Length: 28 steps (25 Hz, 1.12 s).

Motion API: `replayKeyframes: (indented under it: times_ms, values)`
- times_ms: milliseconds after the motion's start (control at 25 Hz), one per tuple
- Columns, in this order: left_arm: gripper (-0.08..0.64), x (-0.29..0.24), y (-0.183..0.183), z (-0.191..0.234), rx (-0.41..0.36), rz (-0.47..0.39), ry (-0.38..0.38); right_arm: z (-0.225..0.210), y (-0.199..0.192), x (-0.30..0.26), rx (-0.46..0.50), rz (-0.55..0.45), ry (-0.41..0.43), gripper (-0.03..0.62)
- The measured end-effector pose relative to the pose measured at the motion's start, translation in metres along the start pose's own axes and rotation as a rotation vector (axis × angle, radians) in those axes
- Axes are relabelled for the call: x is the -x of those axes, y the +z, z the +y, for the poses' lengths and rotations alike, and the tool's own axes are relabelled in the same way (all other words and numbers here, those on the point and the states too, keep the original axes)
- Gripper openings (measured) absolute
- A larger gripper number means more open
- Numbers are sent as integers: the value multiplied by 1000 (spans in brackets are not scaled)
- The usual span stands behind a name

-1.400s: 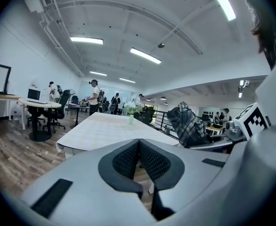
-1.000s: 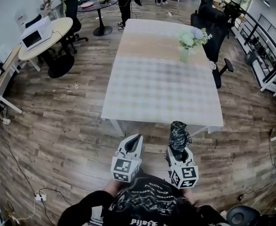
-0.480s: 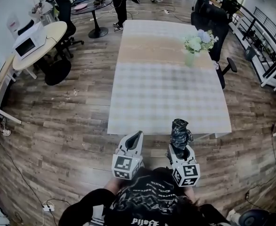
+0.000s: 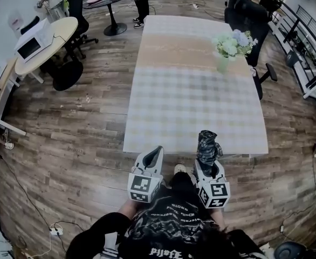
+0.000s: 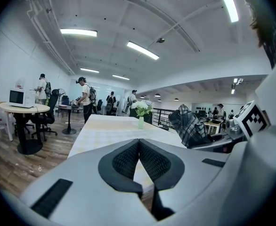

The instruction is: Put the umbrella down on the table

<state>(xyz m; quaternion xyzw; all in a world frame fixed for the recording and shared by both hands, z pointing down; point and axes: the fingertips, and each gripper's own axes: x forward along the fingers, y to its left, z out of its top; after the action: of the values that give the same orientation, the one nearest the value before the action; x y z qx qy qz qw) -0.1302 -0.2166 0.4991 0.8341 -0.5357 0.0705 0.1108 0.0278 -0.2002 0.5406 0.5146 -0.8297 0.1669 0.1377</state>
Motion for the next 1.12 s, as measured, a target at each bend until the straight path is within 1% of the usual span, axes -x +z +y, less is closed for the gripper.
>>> replayKeyframes:
  times_ms: [160,280,360,480,640,920,1000,1120]
  values:
    - [20,-10,3,3,19,-4,17,-8,11,-11,16,-9,23,190]
    - [20,-18,13,7,35,-5,38,-16,26,-25,47,22,25,190]
    - [20,-21,17,7,26,-8,44,-22,35,-35,72,36,24,190]
    - [20,-22,11,7,-8,0,56,-33,44,-48,99,44,40,190]
    - [20,-26,5,20,2,14,102,-51,54,-75,161,89,31,190]
    - [20,-51,9,44,6,13,165,-90,84,-125,200,114,23,190]
    - [20,-62,12,50,9,12,176,-104,94,-142,196,122,17,190]
    - [20,-78,19,45,-7,2,189,-128,104,-161,191,152,23,190]
